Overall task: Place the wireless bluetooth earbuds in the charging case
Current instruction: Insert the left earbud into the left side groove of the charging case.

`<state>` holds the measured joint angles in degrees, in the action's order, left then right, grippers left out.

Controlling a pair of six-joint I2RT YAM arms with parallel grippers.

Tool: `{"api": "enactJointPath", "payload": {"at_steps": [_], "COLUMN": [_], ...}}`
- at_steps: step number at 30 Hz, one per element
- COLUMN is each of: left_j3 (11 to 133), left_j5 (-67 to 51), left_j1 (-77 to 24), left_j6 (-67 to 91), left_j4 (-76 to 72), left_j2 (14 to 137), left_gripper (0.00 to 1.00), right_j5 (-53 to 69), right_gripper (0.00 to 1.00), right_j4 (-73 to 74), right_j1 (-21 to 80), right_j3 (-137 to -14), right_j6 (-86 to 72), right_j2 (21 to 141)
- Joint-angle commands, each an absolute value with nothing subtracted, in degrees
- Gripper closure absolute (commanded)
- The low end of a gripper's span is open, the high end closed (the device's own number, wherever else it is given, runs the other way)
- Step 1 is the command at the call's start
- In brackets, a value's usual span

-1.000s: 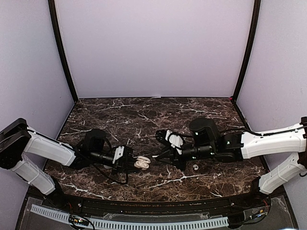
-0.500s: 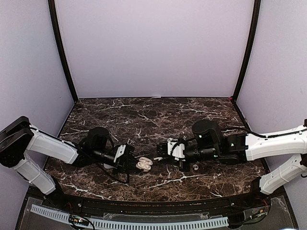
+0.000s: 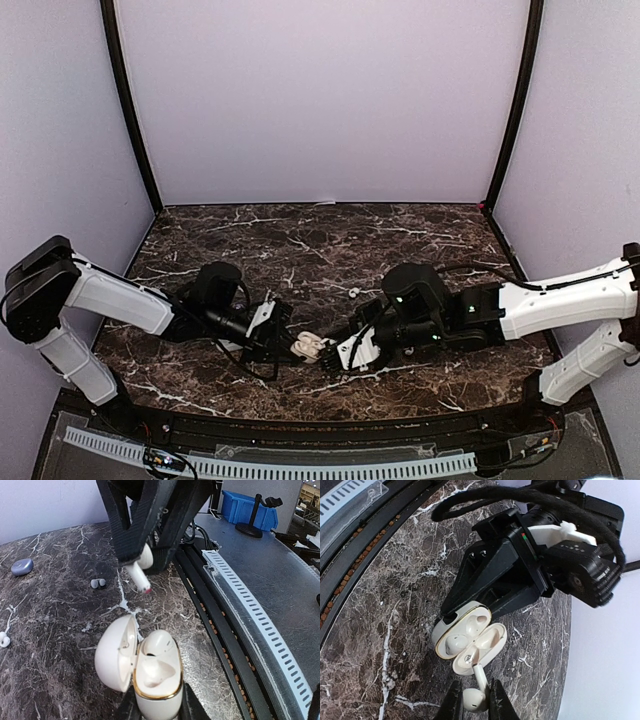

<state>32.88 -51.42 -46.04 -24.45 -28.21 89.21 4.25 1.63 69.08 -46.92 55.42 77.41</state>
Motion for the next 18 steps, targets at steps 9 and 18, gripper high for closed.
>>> {"api": "enactJointPath", "payload": {"at_steps": [9, 18], "left_j3": [36.74, 38.73], "left_j5": [-53.25, -52.08], "left_j1": [-46.84, -47.03], "left_j6": [-25.16, -22.70], "left_j4": [-21.07, -19.74], "left_j2": [90.65, 91.91], "left_gripper": [0.87, 0.87], "right_j5": [0.20, -1.25], "right_gripper": [1.00, 1.00], "right_j4": [-3.56, -3.22], "right_j1": [72.71, 73.40], "right_j3": [-48.61, -49.86], "right_j6": [67.46, 70.33], "right_j2": [81.03, 83.50]}}
